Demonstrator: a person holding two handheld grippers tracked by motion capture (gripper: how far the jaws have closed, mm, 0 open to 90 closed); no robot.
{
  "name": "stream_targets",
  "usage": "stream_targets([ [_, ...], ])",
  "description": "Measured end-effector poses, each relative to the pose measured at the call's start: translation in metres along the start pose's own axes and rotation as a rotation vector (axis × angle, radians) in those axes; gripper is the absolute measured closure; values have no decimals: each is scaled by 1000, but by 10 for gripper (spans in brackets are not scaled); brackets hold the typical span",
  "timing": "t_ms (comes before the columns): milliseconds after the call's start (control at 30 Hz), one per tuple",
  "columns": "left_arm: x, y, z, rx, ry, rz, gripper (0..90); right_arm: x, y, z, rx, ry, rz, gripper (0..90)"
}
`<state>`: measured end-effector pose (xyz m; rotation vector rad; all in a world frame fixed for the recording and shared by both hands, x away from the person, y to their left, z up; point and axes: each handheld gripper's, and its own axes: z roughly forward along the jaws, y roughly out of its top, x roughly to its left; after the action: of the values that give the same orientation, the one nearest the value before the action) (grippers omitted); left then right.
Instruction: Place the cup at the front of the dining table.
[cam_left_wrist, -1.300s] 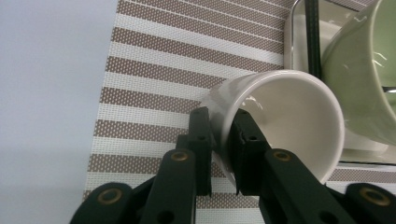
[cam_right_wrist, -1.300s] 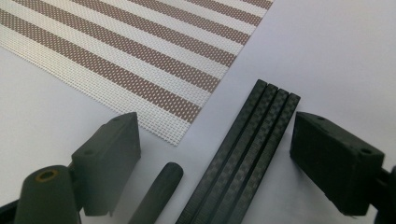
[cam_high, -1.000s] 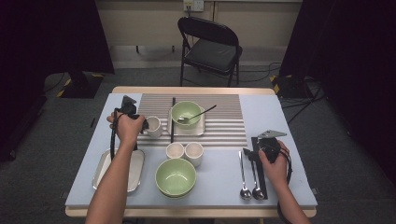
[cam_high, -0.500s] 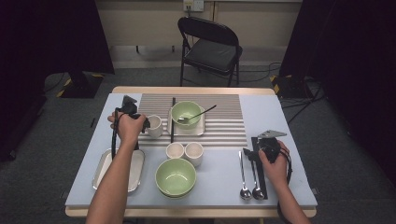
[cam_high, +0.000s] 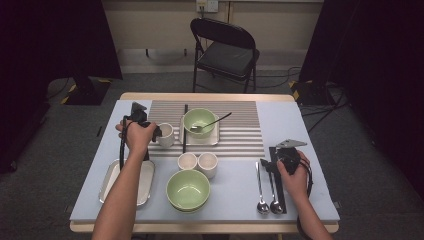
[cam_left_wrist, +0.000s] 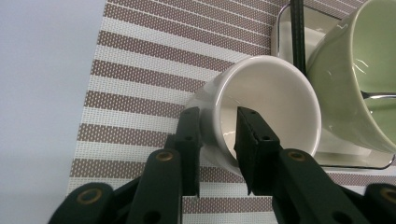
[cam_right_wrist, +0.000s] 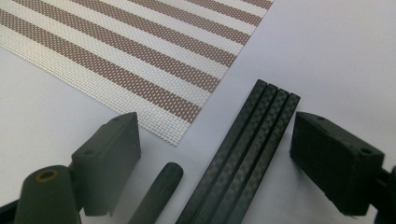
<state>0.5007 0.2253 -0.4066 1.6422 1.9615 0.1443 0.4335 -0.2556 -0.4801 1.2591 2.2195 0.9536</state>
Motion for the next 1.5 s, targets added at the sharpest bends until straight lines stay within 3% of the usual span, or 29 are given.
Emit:
stream_targets([
  [767,-1,0,0,0,2,33,603,0,0,0,0,0,0,151],
  [1067,1,0,-2,-9,3,41,515,0,0,0,0,-1,0,151],
  [1233,1,0,-4,-20,-8,43,418,0,0,0,0,0,-1,151],
  [1500,1,-1,-6,-20,-21,48,356,0,0,0,0,0,-1,151],
])
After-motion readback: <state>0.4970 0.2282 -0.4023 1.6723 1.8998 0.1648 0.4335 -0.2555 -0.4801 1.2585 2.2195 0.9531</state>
